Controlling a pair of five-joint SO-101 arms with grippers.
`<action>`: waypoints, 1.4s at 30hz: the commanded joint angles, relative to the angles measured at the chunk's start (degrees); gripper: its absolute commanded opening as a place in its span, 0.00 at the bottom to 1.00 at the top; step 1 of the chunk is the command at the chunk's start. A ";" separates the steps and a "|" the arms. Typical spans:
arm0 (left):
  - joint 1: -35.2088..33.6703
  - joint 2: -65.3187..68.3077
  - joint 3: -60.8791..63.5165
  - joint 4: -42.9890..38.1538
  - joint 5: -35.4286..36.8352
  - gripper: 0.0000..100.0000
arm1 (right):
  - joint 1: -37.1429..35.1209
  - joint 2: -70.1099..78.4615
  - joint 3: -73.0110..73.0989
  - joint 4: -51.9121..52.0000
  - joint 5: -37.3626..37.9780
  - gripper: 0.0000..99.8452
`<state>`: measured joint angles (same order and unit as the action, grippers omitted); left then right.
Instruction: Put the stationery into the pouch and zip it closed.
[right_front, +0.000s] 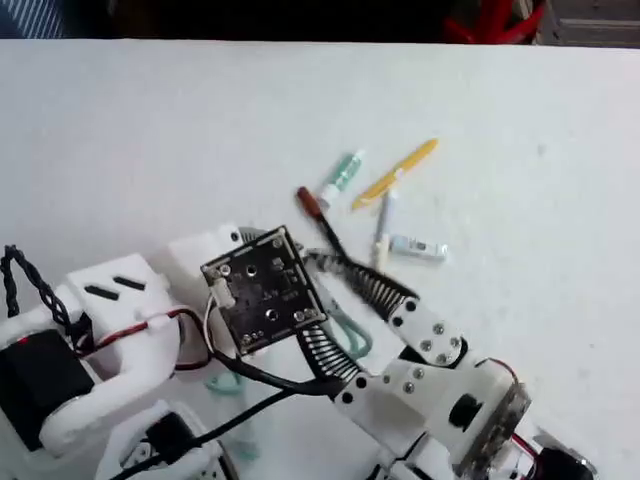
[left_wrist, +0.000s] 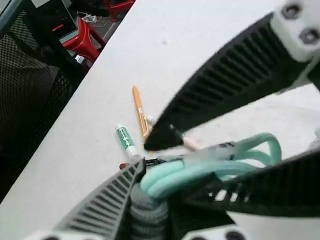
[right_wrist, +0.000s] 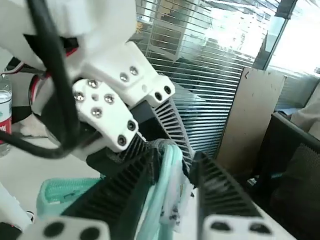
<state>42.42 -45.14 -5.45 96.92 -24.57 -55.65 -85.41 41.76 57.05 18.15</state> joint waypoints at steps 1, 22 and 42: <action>1.10 -0.31 -3.78 -0.18 -1.23 0.02 | -1.63 1.36 2.20 0.66 2.90 0.03; -11.30 -10.07 -3.78 5.10 2.20 0.26 | 17.98 1.45 -1.14 -9.98 6.15 0.02; -6.29 -39.52 45.63 -15.21 19.43 0.27 | 12.70 1.54 4.13 -14.73 0.88 0.02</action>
<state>33.63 -81.80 31.91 89.10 -9.10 -41.49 -84.44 46.07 43.60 19.47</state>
